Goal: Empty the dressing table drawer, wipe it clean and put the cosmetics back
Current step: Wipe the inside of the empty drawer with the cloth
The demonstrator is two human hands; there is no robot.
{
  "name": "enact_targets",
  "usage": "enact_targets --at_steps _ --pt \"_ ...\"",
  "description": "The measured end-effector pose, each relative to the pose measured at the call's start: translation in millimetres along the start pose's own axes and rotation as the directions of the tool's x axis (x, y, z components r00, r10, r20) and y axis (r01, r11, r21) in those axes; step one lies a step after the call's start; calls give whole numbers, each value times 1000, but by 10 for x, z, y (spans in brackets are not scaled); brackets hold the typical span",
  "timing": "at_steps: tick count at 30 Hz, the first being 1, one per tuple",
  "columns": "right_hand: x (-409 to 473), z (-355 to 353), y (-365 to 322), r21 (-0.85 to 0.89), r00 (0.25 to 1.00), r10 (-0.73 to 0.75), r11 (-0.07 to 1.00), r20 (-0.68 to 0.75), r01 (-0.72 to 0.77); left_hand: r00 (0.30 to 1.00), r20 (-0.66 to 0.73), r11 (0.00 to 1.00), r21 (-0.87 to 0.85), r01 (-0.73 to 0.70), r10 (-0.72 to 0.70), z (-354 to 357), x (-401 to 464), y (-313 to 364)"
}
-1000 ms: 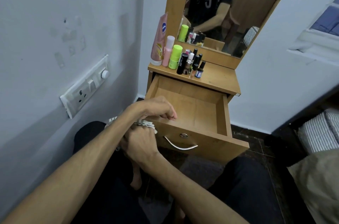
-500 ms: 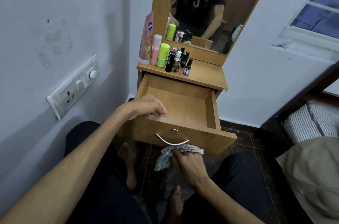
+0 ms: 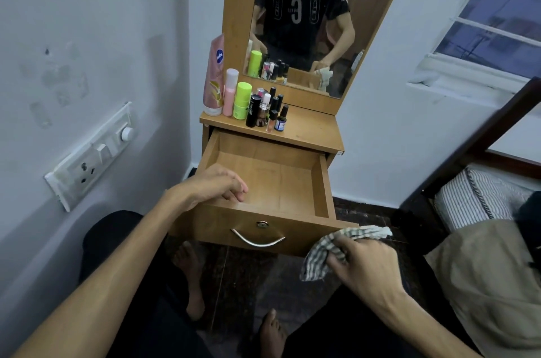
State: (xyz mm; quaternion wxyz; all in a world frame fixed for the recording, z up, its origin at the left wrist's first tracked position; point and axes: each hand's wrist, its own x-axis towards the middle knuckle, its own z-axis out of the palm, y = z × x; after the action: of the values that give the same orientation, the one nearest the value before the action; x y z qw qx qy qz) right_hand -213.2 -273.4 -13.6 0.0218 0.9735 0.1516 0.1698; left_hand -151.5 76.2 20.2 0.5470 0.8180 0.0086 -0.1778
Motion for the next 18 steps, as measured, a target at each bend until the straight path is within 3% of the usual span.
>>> enact_targets --at_steps 6,8,11,14,18 --pt "239 -329 -85 187 979 54 982 -195 -16 1000 -12 1000 17 17 -17 29 5 13" --pt "397 -323 -206 257 982 54 967 -184 -5 999 -12 999 19 39 -39 36 0 -4" --pt "636 -240 -478 461 999 44 886 -6 -36 998 -1 997 19 70 -70 63 -33 -29" --pt "872 -176 -794 675 964 9 712 266 -193 996 8 996 2 93 -93 88 -66 -23" --pt "1171 -117 -1084 583 864 -62 762 500 -283 991 -43 990 62 127 -125 106 -77 -28"
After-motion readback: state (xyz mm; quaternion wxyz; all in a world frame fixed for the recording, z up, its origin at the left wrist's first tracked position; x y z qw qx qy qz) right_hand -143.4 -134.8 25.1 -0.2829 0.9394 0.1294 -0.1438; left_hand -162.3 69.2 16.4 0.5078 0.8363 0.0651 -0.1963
